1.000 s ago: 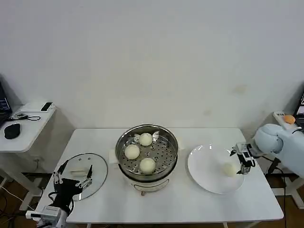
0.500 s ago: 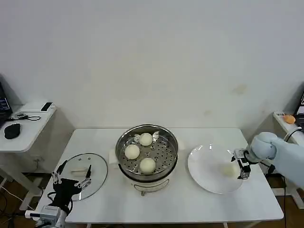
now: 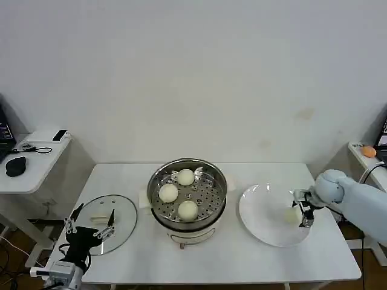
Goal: Take steamed baozi put them in steamer then cover it.
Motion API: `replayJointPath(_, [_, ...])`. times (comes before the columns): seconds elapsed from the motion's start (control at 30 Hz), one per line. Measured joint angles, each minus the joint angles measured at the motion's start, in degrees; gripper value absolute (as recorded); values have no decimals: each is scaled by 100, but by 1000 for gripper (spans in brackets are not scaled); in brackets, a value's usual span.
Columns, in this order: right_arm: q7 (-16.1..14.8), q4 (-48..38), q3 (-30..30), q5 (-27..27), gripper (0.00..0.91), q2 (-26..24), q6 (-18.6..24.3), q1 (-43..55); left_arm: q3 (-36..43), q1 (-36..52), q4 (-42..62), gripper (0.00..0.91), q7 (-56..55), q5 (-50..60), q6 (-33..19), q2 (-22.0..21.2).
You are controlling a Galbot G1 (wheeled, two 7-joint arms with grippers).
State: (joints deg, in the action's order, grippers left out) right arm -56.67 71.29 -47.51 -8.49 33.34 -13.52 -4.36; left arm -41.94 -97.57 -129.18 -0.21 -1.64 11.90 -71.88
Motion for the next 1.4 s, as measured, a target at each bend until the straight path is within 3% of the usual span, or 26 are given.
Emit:
replayJointPath(0.27, [-24,-26,24,3,605,45,-72,-8,6,4,-2,907,2,-3,0,4])
replayJointPath(0.87, [-173,322,-172,299,605,-147,-225,624,68,-25,-68,907,1,32,5,-58])
replayJointPath(1.17, [-126,617,-601,902,605,28,-431,1753,151,-19,-123,907,-2,81,6,-126])
replayJointPath(1.4, [4,877,-1089,1638,615,453,-709,2784,140,-38,-130,907,-7,89,6,-142])
